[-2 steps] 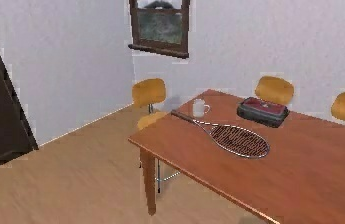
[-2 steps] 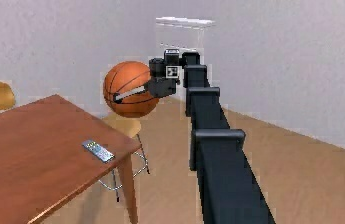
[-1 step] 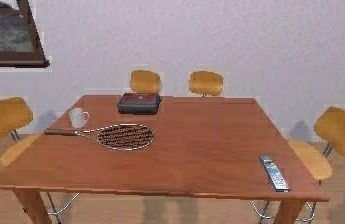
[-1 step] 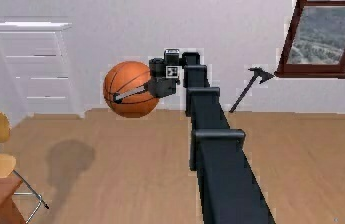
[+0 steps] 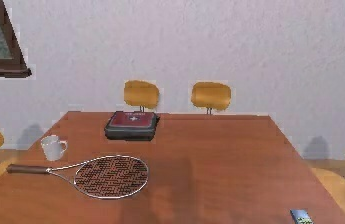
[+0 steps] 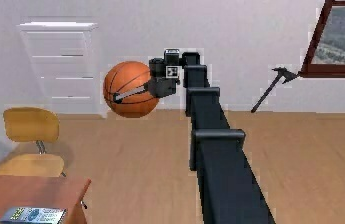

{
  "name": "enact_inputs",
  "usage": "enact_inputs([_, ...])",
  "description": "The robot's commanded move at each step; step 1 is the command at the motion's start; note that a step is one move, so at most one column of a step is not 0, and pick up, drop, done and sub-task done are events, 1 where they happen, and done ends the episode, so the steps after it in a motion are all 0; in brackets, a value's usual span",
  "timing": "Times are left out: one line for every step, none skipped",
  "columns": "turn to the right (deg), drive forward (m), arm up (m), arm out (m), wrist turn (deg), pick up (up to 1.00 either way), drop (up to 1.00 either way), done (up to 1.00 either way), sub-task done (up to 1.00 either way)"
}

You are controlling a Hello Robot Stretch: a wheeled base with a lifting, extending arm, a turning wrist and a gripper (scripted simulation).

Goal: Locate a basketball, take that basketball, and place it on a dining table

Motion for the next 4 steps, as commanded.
enact_inputs([-45.0, 0.0, 0.0, 0.0, 0.0, 0.0, 0.0, 0.0, 0.0])
enact_inputs([-36.0, 0.0, 0.0, 0.0, 0.0, 0.0, 0.0, 0.0, 0.0])
enact_inputs([-3.0, 0.0, 0.0, 0.0, 0.0, 0.0, 0.0, 0.0, 0.0])
enact_inputs([0.0, 0.0, 0.0, 0.1, 0.0, 0.0, 0.0, 0.0, 0.0])
